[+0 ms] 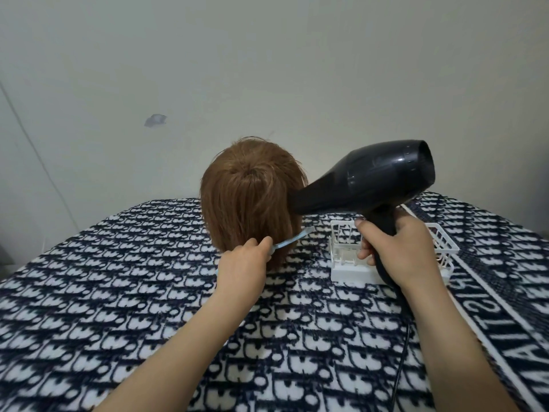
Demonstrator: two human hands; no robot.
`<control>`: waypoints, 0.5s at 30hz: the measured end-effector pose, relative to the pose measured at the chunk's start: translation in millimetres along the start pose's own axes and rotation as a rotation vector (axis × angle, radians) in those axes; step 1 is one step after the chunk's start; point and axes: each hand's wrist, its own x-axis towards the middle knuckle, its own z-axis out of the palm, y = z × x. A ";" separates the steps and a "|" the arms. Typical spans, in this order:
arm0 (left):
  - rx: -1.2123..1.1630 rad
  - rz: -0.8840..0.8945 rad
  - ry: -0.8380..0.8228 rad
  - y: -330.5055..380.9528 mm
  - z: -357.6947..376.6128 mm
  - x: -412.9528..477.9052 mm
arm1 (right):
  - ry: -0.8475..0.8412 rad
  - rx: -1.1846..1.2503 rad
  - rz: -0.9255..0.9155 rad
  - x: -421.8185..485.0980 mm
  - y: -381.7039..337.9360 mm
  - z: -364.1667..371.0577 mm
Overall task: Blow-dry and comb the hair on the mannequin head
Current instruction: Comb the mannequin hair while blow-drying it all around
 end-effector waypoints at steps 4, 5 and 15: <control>0.021 0.034 -0.004 -1.8 2.9 -0.2 | -0.027 -0.039 -0.001 -0.2 -0.1 0.9; 0.031 0.046 -0.009 -2.9 4.2 -1.1 | -0.036 -0.047 -0.001 -0.4 -0.5 1.0; 0.028 0.105 -0.132 -7.9 29.7 -24.8 | -0.080 -0.084 0.002 -2.5 -2.7 2.4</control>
